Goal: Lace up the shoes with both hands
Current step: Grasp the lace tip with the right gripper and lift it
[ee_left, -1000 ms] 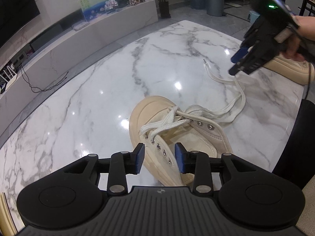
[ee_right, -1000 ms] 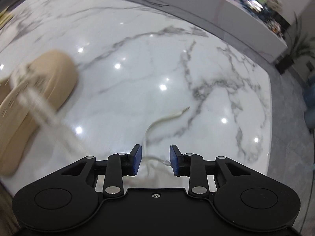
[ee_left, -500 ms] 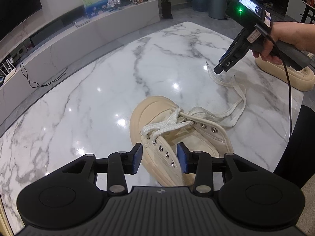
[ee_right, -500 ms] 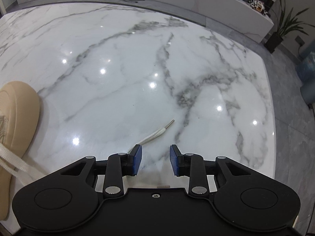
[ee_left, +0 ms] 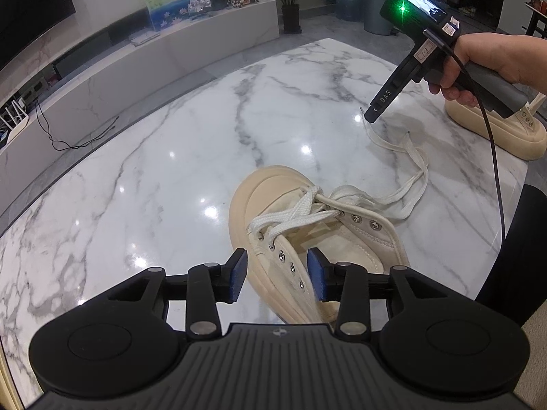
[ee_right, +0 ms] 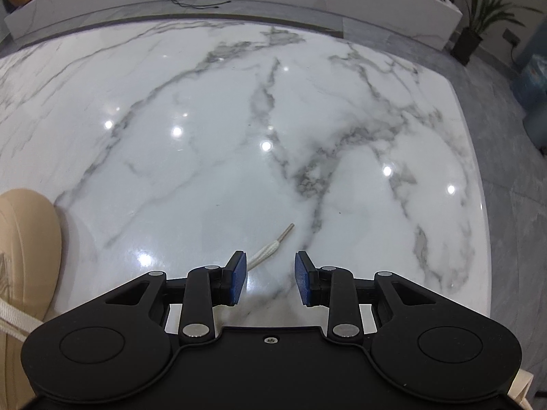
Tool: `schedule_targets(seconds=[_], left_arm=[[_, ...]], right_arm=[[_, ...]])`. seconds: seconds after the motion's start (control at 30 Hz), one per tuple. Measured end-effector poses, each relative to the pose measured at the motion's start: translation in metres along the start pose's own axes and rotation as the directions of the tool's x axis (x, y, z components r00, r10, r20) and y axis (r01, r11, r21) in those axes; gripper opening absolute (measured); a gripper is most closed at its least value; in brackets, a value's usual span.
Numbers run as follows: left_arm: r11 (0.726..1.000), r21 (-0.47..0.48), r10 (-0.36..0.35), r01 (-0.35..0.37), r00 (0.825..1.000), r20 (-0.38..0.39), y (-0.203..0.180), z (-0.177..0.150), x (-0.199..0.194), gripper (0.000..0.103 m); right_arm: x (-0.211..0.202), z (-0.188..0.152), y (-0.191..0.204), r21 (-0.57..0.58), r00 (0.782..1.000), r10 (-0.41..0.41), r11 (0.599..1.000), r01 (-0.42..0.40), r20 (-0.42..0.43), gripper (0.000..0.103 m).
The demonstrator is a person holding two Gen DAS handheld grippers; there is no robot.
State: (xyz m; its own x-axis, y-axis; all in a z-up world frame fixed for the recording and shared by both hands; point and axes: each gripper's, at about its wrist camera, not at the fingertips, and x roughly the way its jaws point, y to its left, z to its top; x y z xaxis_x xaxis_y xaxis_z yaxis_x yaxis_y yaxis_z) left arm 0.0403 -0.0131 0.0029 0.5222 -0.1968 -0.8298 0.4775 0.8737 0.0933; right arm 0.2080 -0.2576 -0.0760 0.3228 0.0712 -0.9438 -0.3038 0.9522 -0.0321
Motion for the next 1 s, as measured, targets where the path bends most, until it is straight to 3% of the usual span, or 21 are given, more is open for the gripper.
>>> schedule_targets(seconds=[0.33, 0.67, 1.0], left_arm=[[1.0, 0.007, 0.004, -0.004, 1.0, -0.005, 0.0, 0.0, -0.002, 0.037], [1.0, 0.004, 0.01, -0.01, 1.0, -0.007, 0.002, -0.001, -0.002, 0.037], [1.0, -0.001, 0.008, -0.008, 1.0, -0.001, 0.004, -0.003, -0.004, 0.038]], right_arm=[[0.008, 0.003, -0.009, 0.076, 0.998, 0.054, 0.996, -0.052, -0.023, 0.029], [0.008, 0.013, -0.005, 0.148, 0.994, 0.107, 0.983, -0.108, 0.013, 0.029], [0.013, 0.016, 0.009, 0.11, 0.991, 0.13, 0.986, -0.128, -0.012, 0.025]])
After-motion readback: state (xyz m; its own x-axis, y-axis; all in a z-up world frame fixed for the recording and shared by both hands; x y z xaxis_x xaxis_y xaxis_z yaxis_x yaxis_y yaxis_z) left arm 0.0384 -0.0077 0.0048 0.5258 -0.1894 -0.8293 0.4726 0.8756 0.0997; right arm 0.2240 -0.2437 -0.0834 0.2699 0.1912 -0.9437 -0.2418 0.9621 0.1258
